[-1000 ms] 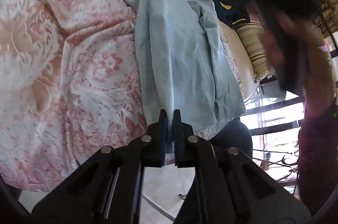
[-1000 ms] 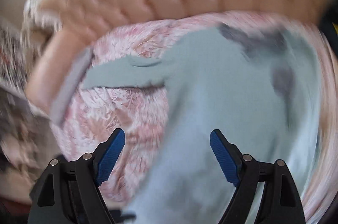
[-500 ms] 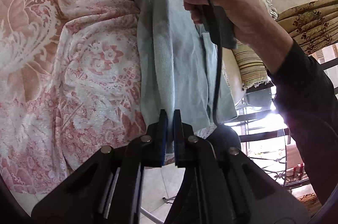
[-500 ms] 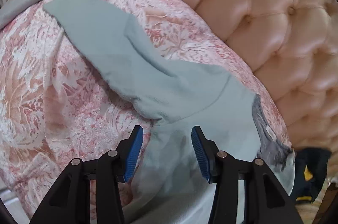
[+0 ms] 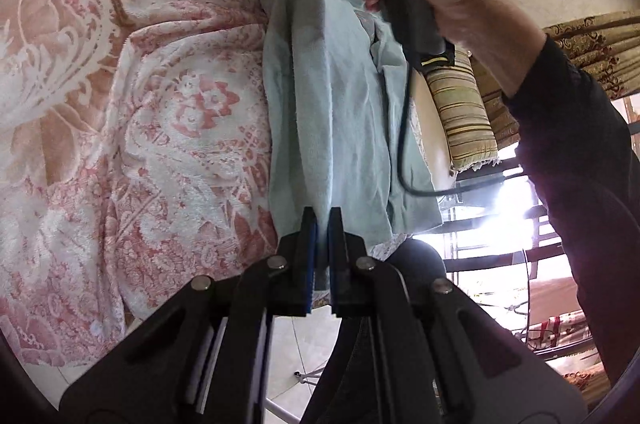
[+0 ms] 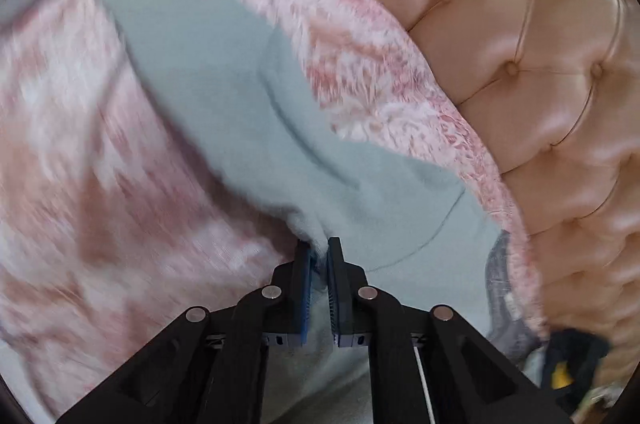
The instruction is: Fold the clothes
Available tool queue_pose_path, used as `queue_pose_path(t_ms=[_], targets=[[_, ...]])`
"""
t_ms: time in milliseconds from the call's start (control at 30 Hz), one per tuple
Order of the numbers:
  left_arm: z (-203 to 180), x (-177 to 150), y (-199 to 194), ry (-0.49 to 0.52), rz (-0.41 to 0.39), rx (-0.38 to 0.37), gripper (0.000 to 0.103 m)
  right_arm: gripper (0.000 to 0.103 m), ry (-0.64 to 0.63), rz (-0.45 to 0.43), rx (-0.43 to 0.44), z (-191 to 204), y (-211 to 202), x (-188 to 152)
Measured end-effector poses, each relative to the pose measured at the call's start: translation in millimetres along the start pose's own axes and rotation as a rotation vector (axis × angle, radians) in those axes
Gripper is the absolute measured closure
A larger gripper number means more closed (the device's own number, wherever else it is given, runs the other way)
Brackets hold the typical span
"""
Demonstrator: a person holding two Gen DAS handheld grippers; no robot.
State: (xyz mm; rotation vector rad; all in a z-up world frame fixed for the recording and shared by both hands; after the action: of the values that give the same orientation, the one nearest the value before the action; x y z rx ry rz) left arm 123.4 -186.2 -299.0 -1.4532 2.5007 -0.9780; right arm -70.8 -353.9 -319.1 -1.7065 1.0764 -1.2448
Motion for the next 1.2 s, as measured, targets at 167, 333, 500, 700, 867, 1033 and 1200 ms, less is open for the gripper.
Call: queue_pose_path(t_ms=[167,333,500,700,867,1033,1200], targets=[[0.2,-6.9,-0.3,0.021,-0.001,0.042,0.097,0.096,0.343,-0.078,0.203,-41.9,-18.5,12.3],[10.1,-12.6,8.8,0.006,0.036,0.096,0.097,0.095,0.539,-0.075,0.319,-54.7,-7.1,13.6],[21.6,-19.5,-9.5,-0.075,0.037,0.054,0.063,0.095,0.599,-0.055,0.348,-40.6,16.6,4.7],[64.6,1.3,-42.2,-0.146,-0.083,0.061,0.06,0.095,0.6,-0.033,0.345,-38.2,25.6,-2.4],[61.2,9.9,-21.5,-0.096,-0.052,0.011,0.064,0.094,0.674,-0.04,0.389,-42.8,29.2,-10.7],[53.6,6.6,2.3,-0.056,0.012,0.044,0.067,0.094,0.691,-0.036,0.41,-44.7,33.2,-14.3],[38.7,6.5,-11.5,0.02,0.032,0.111,0.1,0.094,0.686,-0.029,0.385,-43.6,35.5,-11.9]])
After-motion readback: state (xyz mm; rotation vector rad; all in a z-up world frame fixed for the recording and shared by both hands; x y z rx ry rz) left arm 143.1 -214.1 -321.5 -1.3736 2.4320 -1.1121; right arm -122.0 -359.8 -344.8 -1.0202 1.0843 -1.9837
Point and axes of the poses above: each gripper's, at about its wrist camera, not at the fingertips, and y roughly the way its jaws point, z to its left, x to its top, the point moved 3 cm from there along y, roughly the way its jaws point, and after that the axes turned 5 degrees about -z, right-handed, at the moved point
